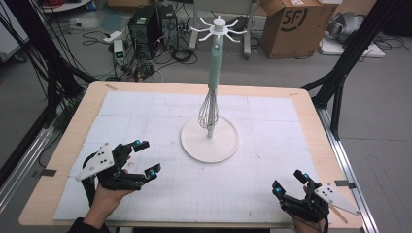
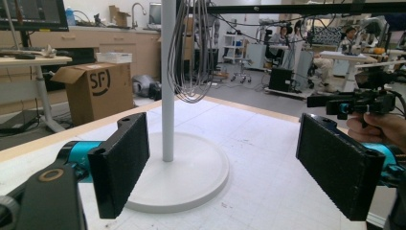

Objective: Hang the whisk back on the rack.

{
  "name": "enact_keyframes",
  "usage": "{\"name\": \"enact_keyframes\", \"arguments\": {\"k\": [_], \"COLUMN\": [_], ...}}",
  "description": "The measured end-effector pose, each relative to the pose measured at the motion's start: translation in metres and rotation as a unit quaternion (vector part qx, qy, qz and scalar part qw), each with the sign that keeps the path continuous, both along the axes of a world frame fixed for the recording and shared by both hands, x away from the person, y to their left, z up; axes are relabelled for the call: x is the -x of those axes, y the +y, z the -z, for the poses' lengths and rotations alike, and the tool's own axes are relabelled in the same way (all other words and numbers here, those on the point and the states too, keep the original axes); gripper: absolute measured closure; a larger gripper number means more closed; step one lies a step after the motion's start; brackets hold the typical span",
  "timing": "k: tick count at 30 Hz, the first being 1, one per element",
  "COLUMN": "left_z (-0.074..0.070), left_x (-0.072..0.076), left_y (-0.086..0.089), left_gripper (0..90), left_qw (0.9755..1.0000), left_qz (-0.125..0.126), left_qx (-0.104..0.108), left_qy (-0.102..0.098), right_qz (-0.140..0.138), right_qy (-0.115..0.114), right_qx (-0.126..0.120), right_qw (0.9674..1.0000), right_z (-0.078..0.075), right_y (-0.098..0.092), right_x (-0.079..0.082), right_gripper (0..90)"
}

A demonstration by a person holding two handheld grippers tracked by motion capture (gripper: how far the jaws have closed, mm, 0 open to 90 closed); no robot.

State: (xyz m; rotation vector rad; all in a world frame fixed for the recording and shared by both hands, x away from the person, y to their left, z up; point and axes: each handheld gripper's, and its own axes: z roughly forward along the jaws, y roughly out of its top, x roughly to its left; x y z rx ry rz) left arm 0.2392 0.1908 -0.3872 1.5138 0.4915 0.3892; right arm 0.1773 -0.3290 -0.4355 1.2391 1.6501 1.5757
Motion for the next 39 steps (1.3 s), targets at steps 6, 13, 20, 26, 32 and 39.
{"name": "enact_keyframes", "arguments": {"k": [6, 13, 20, 26, 32, 39], "left_z": [0.012, 0.019, 0.027, 0.030, 0.039, 0.046], "left_x": [0.004, 0.010, 0.016, 0.021, 0.022, 0.024], "left_y": [-0.001, -0.002, -0.004, -0.002, 0.001, 0.006], "left_gripper": [19.1, 18.7, 18.4, 18.3, 18.0, 18.3], "left_qw": [0.9999, 0.9997, 0.9994, 0.9987, 0.9980, 0.9972], "left_qz": [-0.012, -0.025, -0.034, -0.050, -0.063, -0.072], "left_qx": [0.002, 0.004, 0.009, 0.003, -0.006, -0.007], "left_qy": [0.000, -0.003, 0.000, -0.006, 0.005, 0.016], "right_qz": [-0.001, -0.003, -0.003, -0.004, -0.015, -0.028], "right_qy": [0.000, -0.003, -0.004, -0.005, -0.007, -0.008], "right_qx": [0.000, -0.001, -0.002, -0.001, 0.009, 0.031], "right_qw": [1.0000, 1.0000, 1.0000, 1.0000, 0.9998, 0.9991], "right_z": [0.000, -0.001, -0.002, -0.002, -0.002, -0.001], "right_y": [0.000, 0.000, 0.001, 0.000, 0.005, 0.014], "right_x": [0.000, 0.000, 0.001, -0.001, -0.004, -0.008], "right_gripper": [6.6, 6.6, 6.6, 6.6, 6.6, 6.6]}}
